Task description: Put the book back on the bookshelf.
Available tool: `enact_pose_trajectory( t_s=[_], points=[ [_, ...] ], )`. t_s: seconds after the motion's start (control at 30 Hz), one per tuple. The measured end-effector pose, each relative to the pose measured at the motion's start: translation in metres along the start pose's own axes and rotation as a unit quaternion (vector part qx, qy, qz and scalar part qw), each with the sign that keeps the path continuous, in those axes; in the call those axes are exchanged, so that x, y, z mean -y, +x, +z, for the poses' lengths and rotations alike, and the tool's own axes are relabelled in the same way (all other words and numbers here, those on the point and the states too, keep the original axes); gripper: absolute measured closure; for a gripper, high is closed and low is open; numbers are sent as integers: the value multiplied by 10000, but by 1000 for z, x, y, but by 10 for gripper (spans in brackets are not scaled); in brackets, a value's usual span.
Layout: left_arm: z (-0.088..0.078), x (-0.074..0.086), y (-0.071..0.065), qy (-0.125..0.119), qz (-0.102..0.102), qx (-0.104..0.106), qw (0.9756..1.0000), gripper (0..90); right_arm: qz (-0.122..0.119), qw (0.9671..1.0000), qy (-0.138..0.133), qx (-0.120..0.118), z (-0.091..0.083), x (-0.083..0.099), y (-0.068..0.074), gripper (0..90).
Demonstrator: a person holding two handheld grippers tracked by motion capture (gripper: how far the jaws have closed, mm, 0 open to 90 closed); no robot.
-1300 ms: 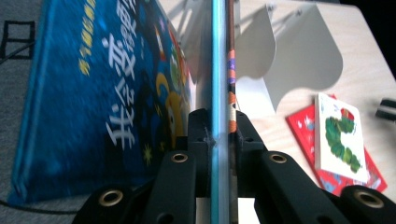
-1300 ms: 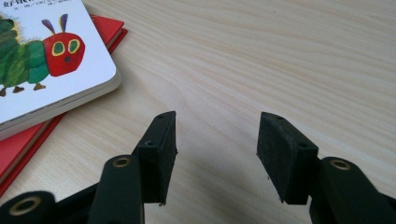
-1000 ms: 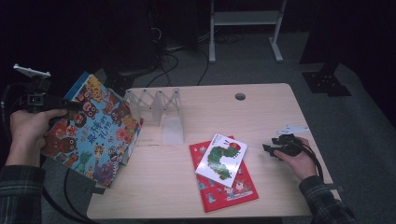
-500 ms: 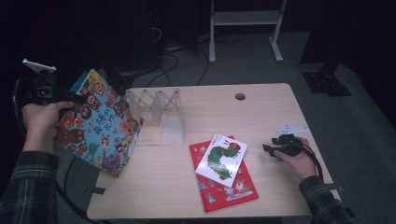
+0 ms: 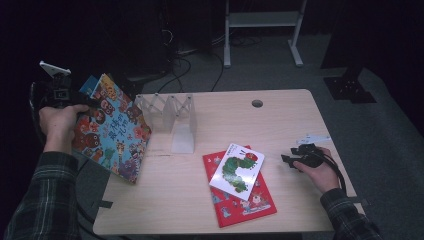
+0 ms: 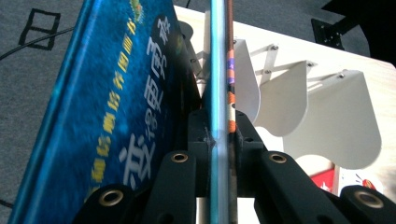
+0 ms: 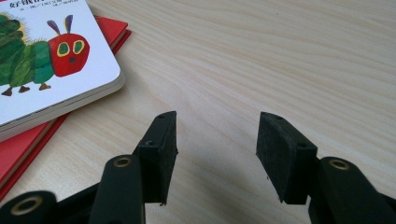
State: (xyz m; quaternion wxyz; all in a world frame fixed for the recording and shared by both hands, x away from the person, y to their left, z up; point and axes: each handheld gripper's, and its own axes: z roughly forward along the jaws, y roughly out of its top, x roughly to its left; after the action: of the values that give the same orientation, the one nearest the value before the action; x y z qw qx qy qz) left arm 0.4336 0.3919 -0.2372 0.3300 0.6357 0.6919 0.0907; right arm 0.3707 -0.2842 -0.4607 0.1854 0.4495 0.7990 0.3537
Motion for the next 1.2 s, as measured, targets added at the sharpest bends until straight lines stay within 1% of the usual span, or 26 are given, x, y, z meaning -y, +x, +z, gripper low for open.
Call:
enact_pose_trajectory(
  t_s=[0.1,0.23,0.33,0.43,0.53,0.6,0.7,0.73,0.87,0.97,1.03,1.13,1.17,1.2],
  points=[
    [5,-1,-1,-16,-66,-15,10000,807,16,10000,-4,-3,0,0,0,470],
    [10,-4,-6,44,-20,-85,10000,806,33,10000,-1,0,0,0,-1,470],
    [18,-5,-11,91,15,-143,9999,806,17,10000,4,-9,0,0,0,470],
    [27,-4,-12,110,-2,-165,9998,806,8,10000,-4,-4,-1,0,0,470],
    [27,-6,-11,130,-4,-173,9998,805,14,10000,-12,-1,-2,1,-1,470],
    [27,-6,-10,137,35,-182,9997,802,7,10000,-7,4,-2,1,-1,470],
    [27,-6,-9,122,119,-323,9993,780,2,10000,0,5,-2,2,-1,470],
    [27,-5,-9,112,114,-316,9994,778,-2,10000,-3,2,-2,2,-1,470],
    [20,-5,-9,14,236,-473,9986,739,-6,10000,4,1,-2,1,-1,470],
    [18,-4,-7,-20,230,-459,9987,731,-25,10000,22,1,-1,1,0,470],
    [17,-3,-7,-41,266,-527,9982,716,-34,10000,23,2,-1,1,1,470],
    [14,-1,-6,-177,288,-524,9981,704,-46,10000,21,2,-1,1,1,471],
    [12,0,-6,-276,288,-592,9974,694,-37,10000,17,3,-1,1,1,470],
    [10,1,-6,-298,294,-638,9971,693,-37,10000,17,5,-1,1,1,470]
  ],
)
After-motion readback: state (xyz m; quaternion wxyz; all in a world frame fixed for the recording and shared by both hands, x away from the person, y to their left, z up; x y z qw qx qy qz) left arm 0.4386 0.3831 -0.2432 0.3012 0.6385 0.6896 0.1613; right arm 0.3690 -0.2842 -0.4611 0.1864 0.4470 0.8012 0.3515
